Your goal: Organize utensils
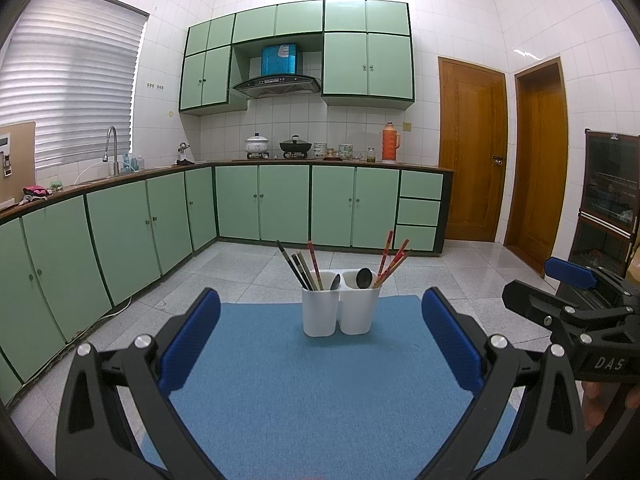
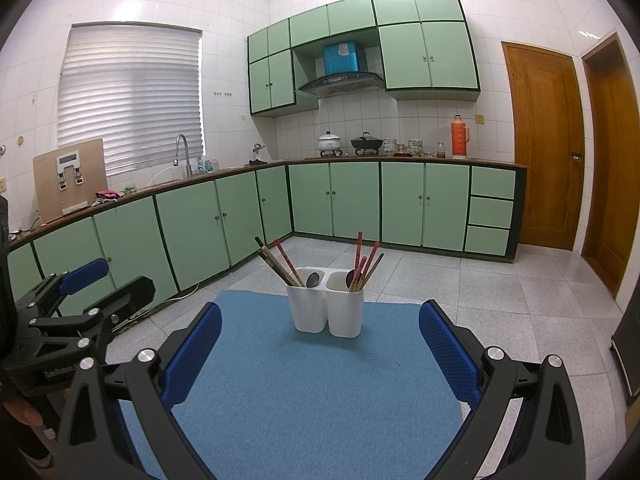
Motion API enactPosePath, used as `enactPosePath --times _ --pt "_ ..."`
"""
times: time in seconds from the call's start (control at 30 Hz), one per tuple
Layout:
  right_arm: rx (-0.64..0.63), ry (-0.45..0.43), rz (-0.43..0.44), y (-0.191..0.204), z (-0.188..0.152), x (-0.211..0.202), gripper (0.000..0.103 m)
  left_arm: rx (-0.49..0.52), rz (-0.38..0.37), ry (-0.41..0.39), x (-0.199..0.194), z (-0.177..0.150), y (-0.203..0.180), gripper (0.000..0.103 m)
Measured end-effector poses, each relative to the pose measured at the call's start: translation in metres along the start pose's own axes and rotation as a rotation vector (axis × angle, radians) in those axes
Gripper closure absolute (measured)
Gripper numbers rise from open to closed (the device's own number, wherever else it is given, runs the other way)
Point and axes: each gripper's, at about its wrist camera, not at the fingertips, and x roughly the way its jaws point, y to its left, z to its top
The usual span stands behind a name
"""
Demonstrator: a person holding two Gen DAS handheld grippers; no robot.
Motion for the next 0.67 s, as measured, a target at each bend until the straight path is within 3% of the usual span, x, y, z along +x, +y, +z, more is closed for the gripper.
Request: enactPosePath --times 0.67 --pt "0.002 0.005 -0.002 -0.0003 -0.0046 0.0026 0.006 -0.007 0.005 0.004 0.0006 -0.0037 0.0012 0.005"
